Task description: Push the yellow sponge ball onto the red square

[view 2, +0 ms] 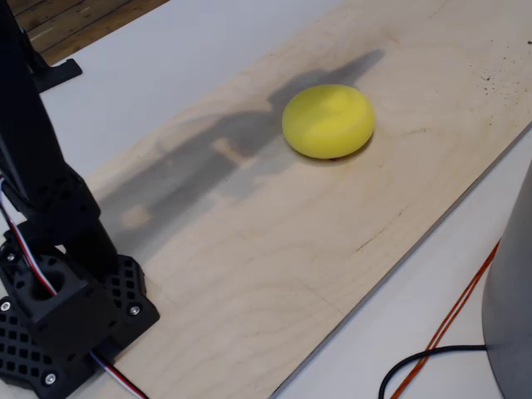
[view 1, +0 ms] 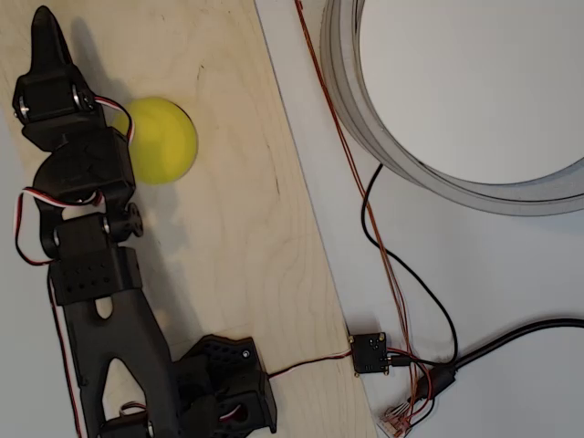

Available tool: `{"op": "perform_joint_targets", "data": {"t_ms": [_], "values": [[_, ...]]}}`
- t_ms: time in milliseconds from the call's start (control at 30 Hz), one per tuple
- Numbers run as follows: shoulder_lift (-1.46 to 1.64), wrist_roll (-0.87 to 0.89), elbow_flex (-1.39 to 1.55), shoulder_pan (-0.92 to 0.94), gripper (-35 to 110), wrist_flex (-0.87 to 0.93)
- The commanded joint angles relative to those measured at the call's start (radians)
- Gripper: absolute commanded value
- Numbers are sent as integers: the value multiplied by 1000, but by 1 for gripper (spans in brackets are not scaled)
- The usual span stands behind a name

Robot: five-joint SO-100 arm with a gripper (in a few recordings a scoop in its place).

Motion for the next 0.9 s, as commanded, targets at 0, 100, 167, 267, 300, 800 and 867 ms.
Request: {"op": "perform_joint_targets", "data": {"t_ms": [0,100,167,267,300,800,867], "values": [[21,23,-44,9,0,6],[28,0,-49,9,0,8],[31,-18,-60,3,0,20],[32,-67,-95,0,0,23],[32,-84,-106,-2,0,29],[49,-196,-78,-2,32,-40],[44,-190,-78,2,34,-52]]}}
